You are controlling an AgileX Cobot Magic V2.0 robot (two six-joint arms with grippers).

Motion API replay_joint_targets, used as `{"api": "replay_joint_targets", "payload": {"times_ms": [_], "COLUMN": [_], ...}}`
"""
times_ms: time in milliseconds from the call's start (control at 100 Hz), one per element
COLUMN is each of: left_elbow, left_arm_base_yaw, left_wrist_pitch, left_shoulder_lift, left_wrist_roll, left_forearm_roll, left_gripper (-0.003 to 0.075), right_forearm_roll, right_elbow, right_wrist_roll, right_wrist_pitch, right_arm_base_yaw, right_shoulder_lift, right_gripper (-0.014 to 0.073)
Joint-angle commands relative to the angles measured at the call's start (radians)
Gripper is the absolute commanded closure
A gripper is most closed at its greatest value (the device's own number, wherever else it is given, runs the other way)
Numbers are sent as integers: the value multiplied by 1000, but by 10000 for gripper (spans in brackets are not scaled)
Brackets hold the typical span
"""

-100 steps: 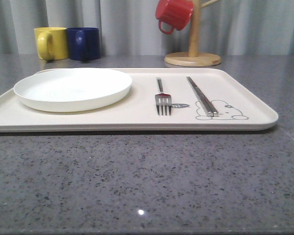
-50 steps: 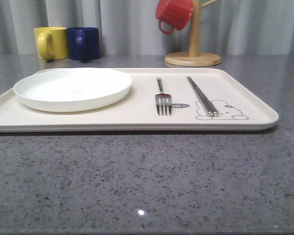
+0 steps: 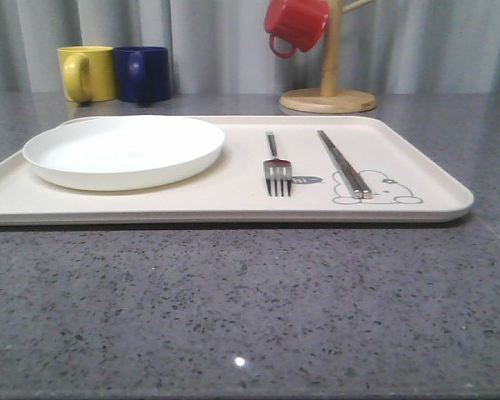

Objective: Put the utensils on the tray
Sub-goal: 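Move the right gripper to the spoon and grasp it, then lower the spoon onto the tray beside the chopsticks and release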

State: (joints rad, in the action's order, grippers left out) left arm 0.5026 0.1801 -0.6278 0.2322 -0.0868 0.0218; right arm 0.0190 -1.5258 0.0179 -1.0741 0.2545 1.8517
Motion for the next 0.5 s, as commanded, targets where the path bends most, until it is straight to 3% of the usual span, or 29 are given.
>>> {"api": "replay_joint_targets", "payload": {"times_ms": [0, 150, 310, 490], "left_elbow": [24, 24, 24, 24], "left_arm_base_yaw": [5, 5, 5, 5], "left_wrist_pitch": [70, 70, 70, 70], "left_shoulder_lift": [9, 9, 9, 9], "left_wrist_roll": [-7, -7, -7, -7], "left_forearm_roll": [0, 0, 0, 0], "left_gripper": [739, 739, 739, 739], "right_forearm_roll": [33, 45, 68, 68], "right_elbow": [-24, -24, -24, -24], "right_wrist_roll": [7, 7, -5, -185], "right_wrist_pitch": [17, 28, 16, 16], "right_arm_base_yaw": [-5, -90, -257, -437], "right_shoulder_lift": [-97, -187, -248, -235], "right_gripper": [676, 676, 674, 674]}}
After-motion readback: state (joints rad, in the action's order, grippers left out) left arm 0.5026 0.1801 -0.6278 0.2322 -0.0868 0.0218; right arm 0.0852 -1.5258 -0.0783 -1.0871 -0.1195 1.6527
